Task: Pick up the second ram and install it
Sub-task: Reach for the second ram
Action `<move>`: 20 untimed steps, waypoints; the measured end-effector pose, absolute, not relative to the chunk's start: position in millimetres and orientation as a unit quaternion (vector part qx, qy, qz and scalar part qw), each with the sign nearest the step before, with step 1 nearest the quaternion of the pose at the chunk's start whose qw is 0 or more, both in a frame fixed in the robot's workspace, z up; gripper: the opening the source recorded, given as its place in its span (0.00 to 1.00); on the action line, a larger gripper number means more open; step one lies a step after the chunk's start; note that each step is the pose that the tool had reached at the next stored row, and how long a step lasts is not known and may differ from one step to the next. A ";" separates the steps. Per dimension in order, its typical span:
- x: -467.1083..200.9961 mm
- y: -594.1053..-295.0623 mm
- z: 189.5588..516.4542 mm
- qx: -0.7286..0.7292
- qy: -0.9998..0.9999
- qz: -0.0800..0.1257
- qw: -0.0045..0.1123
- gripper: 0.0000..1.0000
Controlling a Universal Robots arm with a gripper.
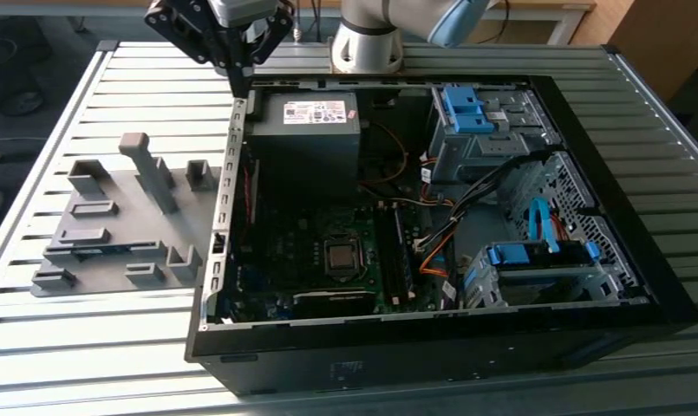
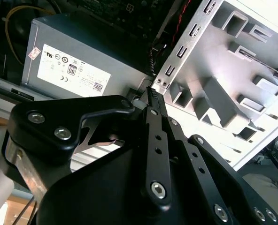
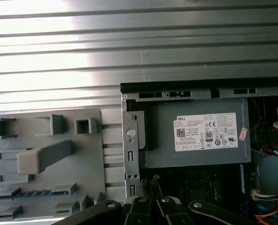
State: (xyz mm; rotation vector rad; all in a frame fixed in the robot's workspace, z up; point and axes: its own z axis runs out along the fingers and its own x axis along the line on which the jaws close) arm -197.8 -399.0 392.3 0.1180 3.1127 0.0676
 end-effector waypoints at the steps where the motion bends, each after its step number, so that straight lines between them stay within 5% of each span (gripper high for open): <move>1: -198.3 -399.0 392.2 0.038 0.999 0.022 0.013 0.11; 20: -209.2 -398.9 391.9 0.038 0.999 0.022 0.013 0.11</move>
